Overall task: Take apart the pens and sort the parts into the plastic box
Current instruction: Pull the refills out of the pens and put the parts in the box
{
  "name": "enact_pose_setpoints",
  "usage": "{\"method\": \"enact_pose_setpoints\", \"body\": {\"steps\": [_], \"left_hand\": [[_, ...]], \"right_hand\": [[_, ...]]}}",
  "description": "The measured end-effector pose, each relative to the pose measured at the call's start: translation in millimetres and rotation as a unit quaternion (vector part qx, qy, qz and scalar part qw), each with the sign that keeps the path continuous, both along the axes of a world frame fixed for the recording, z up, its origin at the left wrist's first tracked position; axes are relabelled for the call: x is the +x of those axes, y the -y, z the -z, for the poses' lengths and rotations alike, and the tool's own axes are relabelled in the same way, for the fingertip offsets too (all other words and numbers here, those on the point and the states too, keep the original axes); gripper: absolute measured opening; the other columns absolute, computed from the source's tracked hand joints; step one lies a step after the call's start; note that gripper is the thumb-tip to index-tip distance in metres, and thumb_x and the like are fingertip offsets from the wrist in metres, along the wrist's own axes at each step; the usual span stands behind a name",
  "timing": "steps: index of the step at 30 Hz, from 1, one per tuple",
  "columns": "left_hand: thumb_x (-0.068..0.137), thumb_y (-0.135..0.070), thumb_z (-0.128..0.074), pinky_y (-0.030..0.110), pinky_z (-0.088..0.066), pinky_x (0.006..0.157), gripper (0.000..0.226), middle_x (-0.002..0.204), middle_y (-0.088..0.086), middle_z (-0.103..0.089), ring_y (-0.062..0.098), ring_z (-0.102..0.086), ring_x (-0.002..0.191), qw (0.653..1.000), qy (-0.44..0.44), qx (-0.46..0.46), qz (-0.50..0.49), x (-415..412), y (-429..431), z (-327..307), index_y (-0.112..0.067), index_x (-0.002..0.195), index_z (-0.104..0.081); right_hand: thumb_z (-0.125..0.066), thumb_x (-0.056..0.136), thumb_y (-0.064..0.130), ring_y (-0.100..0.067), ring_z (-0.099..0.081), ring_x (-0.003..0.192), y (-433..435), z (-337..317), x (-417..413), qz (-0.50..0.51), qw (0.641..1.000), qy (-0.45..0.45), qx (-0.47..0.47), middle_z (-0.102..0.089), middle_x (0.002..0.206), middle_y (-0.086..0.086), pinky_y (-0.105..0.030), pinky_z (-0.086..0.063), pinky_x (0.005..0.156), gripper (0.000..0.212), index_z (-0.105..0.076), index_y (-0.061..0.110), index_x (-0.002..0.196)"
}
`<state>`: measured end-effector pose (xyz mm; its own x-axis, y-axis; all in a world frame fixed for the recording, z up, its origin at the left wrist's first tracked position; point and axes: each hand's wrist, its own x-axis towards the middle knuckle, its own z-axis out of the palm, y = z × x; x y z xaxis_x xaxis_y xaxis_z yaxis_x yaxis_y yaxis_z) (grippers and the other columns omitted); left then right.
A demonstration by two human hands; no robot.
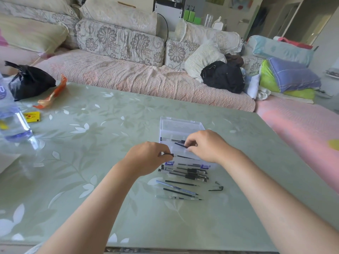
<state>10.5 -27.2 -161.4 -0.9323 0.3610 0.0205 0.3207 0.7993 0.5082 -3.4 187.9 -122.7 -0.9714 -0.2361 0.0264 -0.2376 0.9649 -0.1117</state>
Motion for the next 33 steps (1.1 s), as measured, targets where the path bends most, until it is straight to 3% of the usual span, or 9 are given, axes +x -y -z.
{"method": "enact_pose_setpoints", "body": {"steps": [4,7,12,14,19,25,33], "left_hand": [[0.091,-0.048,-0.056,0.026,-0.047,0.066,0.018,0.088,-0.010,-0.067,0.007,-0.058,0.068,0.999,0.023,0.009,0.028,4.0,-4.8,3.0,-0.036,0.090,-0.068],[0.093,-0.043,-0.055,0.019,-0.042,0.057,0.014,0.091,-0.015,-0.068,0.001,-0.053,0.058,0.999,0.027,0.026,0.037,10.3,-11.7,5.5,-0.039,0.099,-0.067],[0.095,-0.034,-0.050,0.018,-0.038,0.050,0.025,0.082,-0.015,-0.068,0.006,-0.046,0.050,0.993,0.078,0.080,0.046,18.2,-20.1,14.4,-0.055,0.106,-0.060],[0.096,-0.030,-0.049,0.022,-0.040,0.049,0.027,0.080,-0.013,-0.068,0.009,-0.044,0.049,0.987,0.105,0.107,0.049,21.1,-21.7,17.4,-0.053,0.104,-0.062],[0.098,-0.028,-0.045,0.040,-0.052,0.065,0.028,0.081,-0.016,-0.066,0.016,-0.051,0.060,0.984,0.118,0.120,0.050,24.7,-26.3,21.0,-0.049,0.101,-0.063],[0.100,-0.023,-0.043,0.041,-0.052,0.071,0.030,0.079,-0.014,-0.064,0.014,-0.049,0.063,0.981,0.130,0.130,0.059,26.7,-29.1,23.4,-0.044,0.105,-0.064],[0.103,-0.019,-0.037,0.035,-0.048,0.070,0.040,0.076,-0.013,-0.062,0.013,-0.046,0.061,0.978,0.134,0.148,0.054,25.1,-31.2,26.5,-0.051,0.105,-0.060]], "right_hand": [[-0.061,0.089,0.024,-0.004,-0.054,0.077,-14.7,3.3,32.7,0.013,0.996,-0.028,-0.086,-0.061,0.082,0.019,-0.021,-0.040,0.074,0.016,-0.071,0.032,0.098],[-0.059,0.090,0.026,-0.006,-0.055,0.079,-25.9,16.6,54.0,0.014,0.994,-0.025,-0.105,-0.062,0.087,0.016,-0.026,-0.046,0.077,0.017,-0.071,0.034,0.099],[-0.058,0.091,0.027,-0.005,-0.055,0.081,-42.9,27.4,67.1,0.007,0.993,-0.021,-0.119,-0.062,0.090,0.016,-0.029,-0.048,0.080,0.018,-0.071,0.034,0.101],[-0.059,0.091,0.026,-0.003,-0.053,0.078,-48.6,27.9,68.9,0.004,0.992,-0.018,-0.124,-0.061,0.090,0.016,-0.027,-0.047,0.079,0.018,-0.072,0.033,0.101],[-0.057,0.093,0.025,0.008,-0.045,0.072,-58.9,33.8,73.2,-0.020,0.993,-0.003,-0.112,-0.061,0.093,0.014,-0.021,-0.037,0.071,0.019,-0.071,0.033,0.104],[-0.054,0.095,0.026,-0.004,-0.046,0.081,-63.6,37.1,74.1,-0.021,0.994,0.004,-0.110,-0.060,0.095,0.015,-0.024,-0.041,0.076,0.022,-0.069,0.034,0.108],[-0.053,0.095,0.025,-0.006,-0.047,0.084,-66.1,33.7,72.1,-0.015,0.995,0.007,-0.100,-0.055,0.092,0.018,-0.024,-0.039,0.073,0.023,-0.069,0.035,0.106]]}}
